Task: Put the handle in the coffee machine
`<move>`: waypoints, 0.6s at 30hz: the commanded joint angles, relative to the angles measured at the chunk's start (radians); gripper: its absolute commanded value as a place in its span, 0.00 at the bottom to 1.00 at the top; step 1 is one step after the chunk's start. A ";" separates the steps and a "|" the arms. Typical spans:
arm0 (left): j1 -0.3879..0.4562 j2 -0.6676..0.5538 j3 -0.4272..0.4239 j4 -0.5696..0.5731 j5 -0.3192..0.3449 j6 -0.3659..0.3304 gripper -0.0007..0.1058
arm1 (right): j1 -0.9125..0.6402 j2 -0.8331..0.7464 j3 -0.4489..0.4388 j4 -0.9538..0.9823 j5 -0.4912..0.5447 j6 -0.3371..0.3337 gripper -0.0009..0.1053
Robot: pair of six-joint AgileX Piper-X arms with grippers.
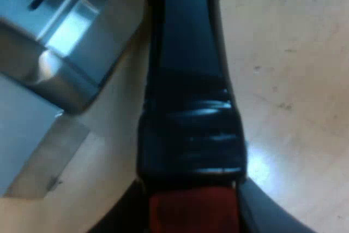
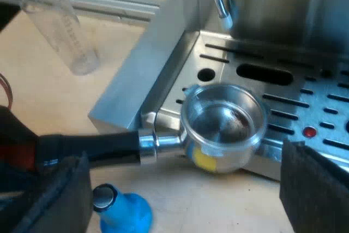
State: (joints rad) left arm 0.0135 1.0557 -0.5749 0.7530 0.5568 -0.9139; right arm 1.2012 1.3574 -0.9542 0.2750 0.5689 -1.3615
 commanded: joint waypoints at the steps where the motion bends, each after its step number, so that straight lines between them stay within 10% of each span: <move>1: 0.034 0.031 -0.028 -0.069 0.080 -0.001 0.01 | 0.000 0.015 -0.005 -0.012 0.003 -0.011 0.69; 18: 0.034 0.184 -0.194 -0.077 0.152 0.041 0.01 | 0.002 0.215 -0.005 -0.373 0.270 -0.106 0.65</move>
State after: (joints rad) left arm 0.0479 1.2416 -0.7513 0.7040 0.6542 -0.8761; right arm 1.2012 1.5670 -0.9542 -0.0500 0.8239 -1.4338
